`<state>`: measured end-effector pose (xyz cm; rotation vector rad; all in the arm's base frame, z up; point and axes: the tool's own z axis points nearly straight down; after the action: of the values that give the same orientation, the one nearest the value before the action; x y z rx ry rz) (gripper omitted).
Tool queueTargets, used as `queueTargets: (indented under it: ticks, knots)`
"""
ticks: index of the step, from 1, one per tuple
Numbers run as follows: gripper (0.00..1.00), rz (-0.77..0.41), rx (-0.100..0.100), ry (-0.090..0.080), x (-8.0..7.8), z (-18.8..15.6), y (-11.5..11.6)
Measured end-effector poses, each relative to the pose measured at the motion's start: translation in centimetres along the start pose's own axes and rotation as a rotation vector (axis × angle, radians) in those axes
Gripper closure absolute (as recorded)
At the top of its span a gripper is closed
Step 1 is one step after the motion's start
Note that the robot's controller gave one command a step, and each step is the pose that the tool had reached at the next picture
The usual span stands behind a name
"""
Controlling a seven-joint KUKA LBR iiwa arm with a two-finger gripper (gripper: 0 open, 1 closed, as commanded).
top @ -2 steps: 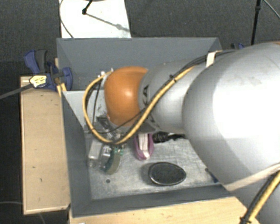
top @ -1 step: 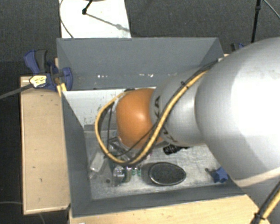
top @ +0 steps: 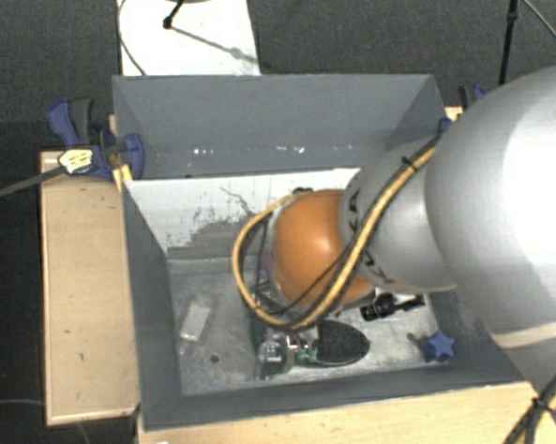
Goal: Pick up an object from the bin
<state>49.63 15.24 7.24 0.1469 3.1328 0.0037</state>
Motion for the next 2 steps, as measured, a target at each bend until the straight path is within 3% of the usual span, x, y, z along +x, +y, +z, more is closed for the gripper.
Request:
queueTargets:
  ticks: [1, 2]
  knots:
    - [0.00, -0.116, -0.001, -0.004, 0.4, 0.0, -6.6]
    - [0.00, -0.095, 0.001, 0.000, -0.7, -0.3, -10.8]
